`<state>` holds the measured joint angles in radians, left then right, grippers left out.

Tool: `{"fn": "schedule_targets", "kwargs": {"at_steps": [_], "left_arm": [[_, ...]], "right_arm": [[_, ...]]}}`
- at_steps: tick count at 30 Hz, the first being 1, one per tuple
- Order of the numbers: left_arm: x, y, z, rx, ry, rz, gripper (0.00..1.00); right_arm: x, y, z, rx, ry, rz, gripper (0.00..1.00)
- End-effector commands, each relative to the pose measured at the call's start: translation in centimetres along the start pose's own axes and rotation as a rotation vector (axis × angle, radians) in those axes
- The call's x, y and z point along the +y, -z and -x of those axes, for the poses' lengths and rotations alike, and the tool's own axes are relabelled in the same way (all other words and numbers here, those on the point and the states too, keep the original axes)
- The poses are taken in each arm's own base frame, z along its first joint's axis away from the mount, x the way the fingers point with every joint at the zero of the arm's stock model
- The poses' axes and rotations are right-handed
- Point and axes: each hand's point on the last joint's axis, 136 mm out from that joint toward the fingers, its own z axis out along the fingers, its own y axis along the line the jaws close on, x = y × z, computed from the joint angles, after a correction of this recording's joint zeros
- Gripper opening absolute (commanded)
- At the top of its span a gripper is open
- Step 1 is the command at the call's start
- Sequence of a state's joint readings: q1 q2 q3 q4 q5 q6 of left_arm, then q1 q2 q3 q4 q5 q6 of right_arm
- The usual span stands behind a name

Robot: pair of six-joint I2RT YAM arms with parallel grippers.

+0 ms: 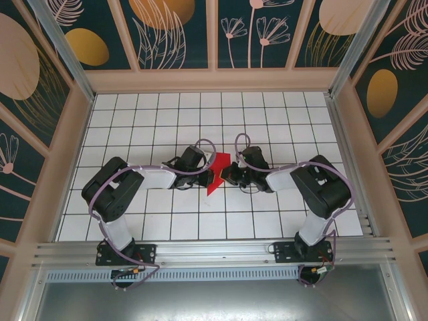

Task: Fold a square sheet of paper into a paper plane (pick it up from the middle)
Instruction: Third fold the triangle at the center of the table.

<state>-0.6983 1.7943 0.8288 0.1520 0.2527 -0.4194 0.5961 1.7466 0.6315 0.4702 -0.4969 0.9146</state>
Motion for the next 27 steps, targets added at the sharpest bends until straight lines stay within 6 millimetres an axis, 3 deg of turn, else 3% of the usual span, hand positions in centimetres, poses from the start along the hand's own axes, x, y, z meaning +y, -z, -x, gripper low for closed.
{"fn": "schedule_targets", "kwargs": {"at_steps": [1,6,12,15,19,27], "left_arm": [[1.5,-0.7,-2.7,0.098,0.005,0.043,0.00],[1.6,-0.7,-2.8,0.103,0.002,0.048,0.00],[1.7,-0.7,-2.9,0.106,0.001,0.050,0.00],[1.6,-0.7,-3.0,0.107,0.003,0.049,0.00],[1.6,-0.7,-2.8,0.105,0.002,0.046,0.00],[1.6,-0.7,-3.0,0.110,0.001,0.046,0.00]], "right_arm": [[-2.0,-0.5,-0.3,0.001,0.001,-0.051,0.00],[-2.5,-0.5,-0.5,0.016,-0.002,-0.069,0.00],[1.0,1.7,1.6,-0.032,0.045,0.015,0.00],[2.0,1.8,1.6,-0.022,0.066,0.048,0.00],[1.0,1.7,2.6,-0.035,0.042,0.040,0.00],[-2.5,0.5,2.2,-0.032,-0.006,-0.052,0.00]]}}
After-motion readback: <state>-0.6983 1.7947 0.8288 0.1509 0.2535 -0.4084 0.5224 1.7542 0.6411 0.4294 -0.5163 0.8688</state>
